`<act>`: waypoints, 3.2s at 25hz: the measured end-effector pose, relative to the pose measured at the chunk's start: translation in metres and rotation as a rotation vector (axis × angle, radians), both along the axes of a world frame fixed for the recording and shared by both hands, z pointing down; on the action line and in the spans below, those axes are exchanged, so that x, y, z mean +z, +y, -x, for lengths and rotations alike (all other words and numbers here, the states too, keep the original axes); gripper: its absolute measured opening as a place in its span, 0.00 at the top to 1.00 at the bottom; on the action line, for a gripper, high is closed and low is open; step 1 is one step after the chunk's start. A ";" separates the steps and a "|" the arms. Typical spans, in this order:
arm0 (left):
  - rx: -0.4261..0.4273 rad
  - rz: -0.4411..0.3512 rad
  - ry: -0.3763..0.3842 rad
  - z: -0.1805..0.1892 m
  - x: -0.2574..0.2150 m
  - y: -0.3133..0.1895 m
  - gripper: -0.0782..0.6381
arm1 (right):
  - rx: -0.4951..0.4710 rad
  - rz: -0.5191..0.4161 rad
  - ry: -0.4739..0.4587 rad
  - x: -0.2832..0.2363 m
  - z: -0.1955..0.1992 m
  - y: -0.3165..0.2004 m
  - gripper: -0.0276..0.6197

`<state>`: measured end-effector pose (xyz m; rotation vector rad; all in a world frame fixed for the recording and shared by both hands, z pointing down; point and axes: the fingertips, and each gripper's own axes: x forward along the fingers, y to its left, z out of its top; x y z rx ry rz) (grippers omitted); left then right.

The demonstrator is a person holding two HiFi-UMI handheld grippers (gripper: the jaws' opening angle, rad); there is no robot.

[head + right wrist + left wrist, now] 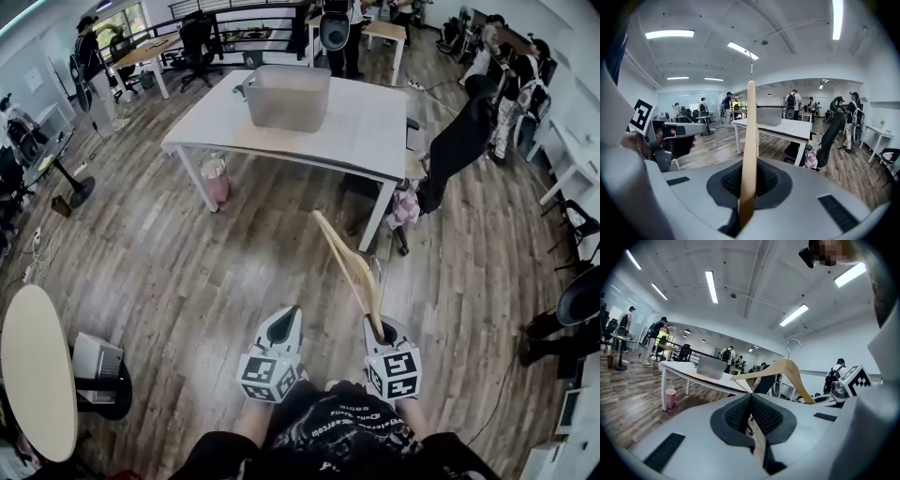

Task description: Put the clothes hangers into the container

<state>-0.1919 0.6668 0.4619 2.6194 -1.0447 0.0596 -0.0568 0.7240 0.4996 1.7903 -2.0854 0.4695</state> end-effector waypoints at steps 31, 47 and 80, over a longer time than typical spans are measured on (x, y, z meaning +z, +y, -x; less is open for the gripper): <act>-0.138 -0.096 0.025 -0.079 0.001 -0.285 0.86 | -0.194 0.034 0.002 0.044 -0.079 -0.303 0.95; -0.194 -0.077 -0.022 -0.203 0.018 -0.410 0.86 | -0.264 0.029 -0.008 0.056 -0.197 -0.433 0.95; -0.079 -0.052 -0.125 -0.173 0.038 -0.766 0.86 | -0.340 -0.072 0.023 0.006 -0.142 -0.742 0.95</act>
